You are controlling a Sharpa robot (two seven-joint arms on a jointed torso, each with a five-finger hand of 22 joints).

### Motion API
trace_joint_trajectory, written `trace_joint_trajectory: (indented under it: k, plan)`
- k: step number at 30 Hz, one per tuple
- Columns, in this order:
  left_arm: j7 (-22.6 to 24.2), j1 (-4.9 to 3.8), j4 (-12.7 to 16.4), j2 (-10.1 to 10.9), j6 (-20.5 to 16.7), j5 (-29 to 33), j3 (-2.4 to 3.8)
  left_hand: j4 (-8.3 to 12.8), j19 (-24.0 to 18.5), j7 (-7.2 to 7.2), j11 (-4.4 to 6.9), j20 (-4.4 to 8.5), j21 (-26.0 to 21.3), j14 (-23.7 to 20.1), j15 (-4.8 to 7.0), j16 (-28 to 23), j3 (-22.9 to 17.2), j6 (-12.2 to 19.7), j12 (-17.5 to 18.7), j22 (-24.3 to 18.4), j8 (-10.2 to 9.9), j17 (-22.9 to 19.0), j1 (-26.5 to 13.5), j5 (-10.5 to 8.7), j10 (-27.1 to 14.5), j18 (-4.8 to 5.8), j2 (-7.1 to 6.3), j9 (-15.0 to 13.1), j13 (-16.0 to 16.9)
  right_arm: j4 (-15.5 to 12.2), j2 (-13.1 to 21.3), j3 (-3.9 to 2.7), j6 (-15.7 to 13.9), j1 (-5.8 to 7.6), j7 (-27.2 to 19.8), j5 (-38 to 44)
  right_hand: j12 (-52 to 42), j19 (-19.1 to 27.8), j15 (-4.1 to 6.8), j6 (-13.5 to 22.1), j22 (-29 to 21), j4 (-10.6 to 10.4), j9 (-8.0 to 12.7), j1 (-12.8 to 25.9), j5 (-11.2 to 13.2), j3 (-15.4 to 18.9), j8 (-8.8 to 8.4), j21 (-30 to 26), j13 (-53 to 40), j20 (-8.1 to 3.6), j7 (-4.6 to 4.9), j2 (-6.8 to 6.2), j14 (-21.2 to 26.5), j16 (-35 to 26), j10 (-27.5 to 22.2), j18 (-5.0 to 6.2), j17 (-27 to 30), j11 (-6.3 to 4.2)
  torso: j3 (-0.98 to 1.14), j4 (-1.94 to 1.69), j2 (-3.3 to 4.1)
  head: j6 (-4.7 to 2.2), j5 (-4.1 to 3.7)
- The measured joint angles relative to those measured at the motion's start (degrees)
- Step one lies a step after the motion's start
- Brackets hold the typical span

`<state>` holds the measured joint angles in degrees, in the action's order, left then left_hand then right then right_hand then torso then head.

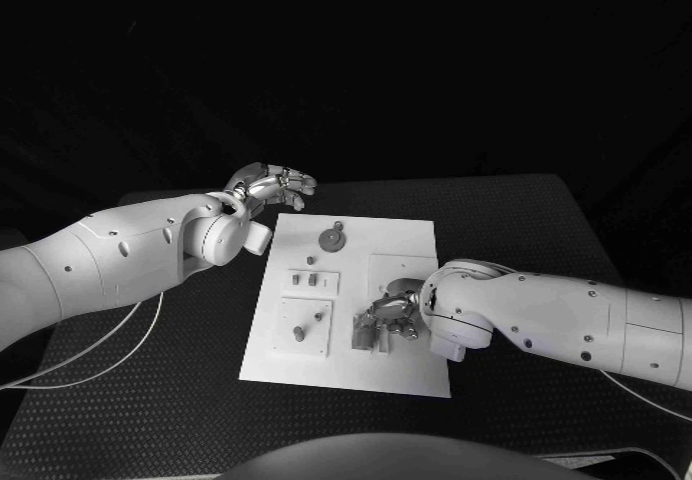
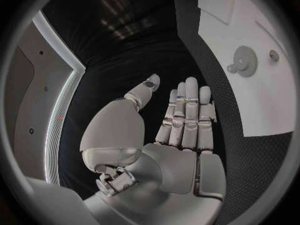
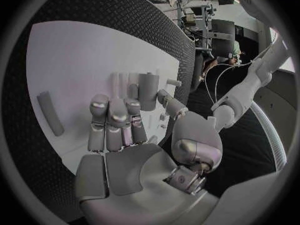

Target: Assemble the parts on the task board

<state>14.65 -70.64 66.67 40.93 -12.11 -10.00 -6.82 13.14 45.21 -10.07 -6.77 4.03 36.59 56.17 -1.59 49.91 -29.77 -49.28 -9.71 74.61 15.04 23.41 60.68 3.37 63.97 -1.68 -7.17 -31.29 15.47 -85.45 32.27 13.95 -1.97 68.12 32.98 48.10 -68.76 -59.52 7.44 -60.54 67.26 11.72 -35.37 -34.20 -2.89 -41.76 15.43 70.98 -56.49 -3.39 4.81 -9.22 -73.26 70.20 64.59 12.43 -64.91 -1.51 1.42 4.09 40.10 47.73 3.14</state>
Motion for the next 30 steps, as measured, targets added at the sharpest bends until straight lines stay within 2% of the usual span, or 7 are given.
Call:
trace_joint_trajectory:
  k: [6,9,13,19,25,28,30]
  plan:
    - [0.0,0.00,0.0,0.0,0.0,0.0,0.00,-0.1,-0.1,0.00,0.00,-0.06,0.0,0.0,0.00,0.0,0.1,0.0,0.0,0.1,0.0,0.0,0.0,0.00,0.0,0.04,0.00,0.0,0.0,0.1,0.1,-0.03,0.4,-0.01,-0.4,0.0,0.2,1.0,-0.27,1.0,-0.2,1.2,0.0,1.8,0.0,3.9,-0.30,0.0,-0.2,0.03,0.30,-1.82,0.7,-0.2,-1.0,0.00,0.0,0.32,-0.02,0.02,-0.01,0.12,0.19]
    - [-0.1,0.00,0.0,0.0,0.0,0.0,0.00,-0.1,-0.1,0.00,0.01,-0.06,0.0,0.0,0.00,0.0,0.1,0.0,0.0,0.1,0.0,0.0,0.0,0.00,0.0,0.06,0.00,0.0,0.0,0.0,0.1,-0.03,0.5,-0.05,-0.6,0.2,0.2,1.3,-0.41,1.2,-0.4,2.4,0.0,2.7,0.0,6.3,-0.55,0.0,-0.4,-0.10,0.33,-1.26,0.9,-0.2,-1.2,0.01,0.0,0.19,-0.02,0.08,-0.01,0.13,0.22]
    - [-0.1,0.00,0.0,0.0,0.0,0.0,0.00,-0.1,-0.1,0.00,0.01,-0.06,-0.2,0.0,0.01,0.0,0.1,0.0,0.0,0.0,0.0,0.0,0.0,0.00,0.0,0.10,0.00,0.0,0.0,-0.1,0.3,-0.02,0.4,-0.11,-0.9,0.5,0.5,1.5,-0.48,1.2,-0.5,3.1,0.0,2.7,0.0,7.3,-0.63,0.0,-0.4,-0.11,0.41,-1.26,0.9,-0.2,-1.4,0.00,0.0,0.39,-0.02,0.07,-0.03,0.13,0.23]
    - [-0.1,0.00,0.0,0.0,0.0,0.0,0.00,-0.1,-0.1,0.00,0.01,-0.06,-0.2,-0.2,-0.18,0.0,0.1,0.0,0.0,0.0,0.0,0.0,0.0,0.00,0.0,0.37,0.00,0.0,0.0,-0.7,0.9,0.03,0.0,-0.26,-1.7,1.4,0.5,1.5,-0.49,1.4,-0.6,3.3,0.0,2.7,0.0,7.6,-0.99,0.0,-0.4,-0.09,0.38,-1.23,0.9,-0.2,-1.4,0.00,0.0,0.38,-0.02,0.05,-0.03,0.10,0.23]
    - [-0.1,0.00,-0.1,0.0,0.0,0.0,0.00,-0.1,-0.1,0.00,0.02,-0.06,-0.2,-0.2,-0.18,0.0,0.1,0.0,0.0,0.1,0.0,0.0,0.0,0.00,0.0,0.38,0.00,0.0,0.0,-2.7,4.4,0.08,-1.0,-0.40,-4.2,1.9,0.5,1.3,-0.32,1.3,-0.9,4.1,-0.3,0.3,0.0,6.9,-0.64,0.0,-0.4,-0.33,0.09,-0.02,0.8,-0.2,-1.1,0.01,0.1,0.06,0.01,0.05,-0.03,-0.08,0.19]
    - [-0.1,0.00,-0.3,0.1,0.0,0.0,0.00,-0.1,-0.1,0.00,0.02,-0.06,-0.2,-0.2,-0.18,0.0,0.1,0.0,0.0,0.1,0.0,0.0,0.0,0.00,0.0,0.39,0.00,0.0,0.0,-4.4,7.7,-1.17,-1.2,-0.56,-5.3,1.9,0.5,1.2,-0.30,1.2,-0.9,4.3,-0.5,-0.5,0.0,6.7,-0.55,0.0,-0.6,-0.42,-0.02,-0.29,0.8,-0.2,-0.9,0.01,0.1,-0.15,0.01,0.05,-0.04,-0.28,0.04]
    - [-0.1,0.00,-0.3,0.2,0.0,0.0,0.00,-0.1,-0.1,0.00,0.02,-0.06,-0.2,-0.2,-0.18,0.0,0.1,0.0,0.0,0.1,0.0,0.0,0.0,0.00,0.0,0.39,0.00,0.0,0.0,-5.6,9.4,-1.82,-1.3,0.11,-6.0,1.8,0.5,1.2,-0.23,1.0,-1.0,4.3,-0.6,-1.2,0.0,6.7,-0.35,0.0,-0.7,-0.43,-0.20,-0.22,0.7,-0.2,-0.6,0.01,0.1,-0.08,0.04,0.09,-0.05,-0.38,-0.01]
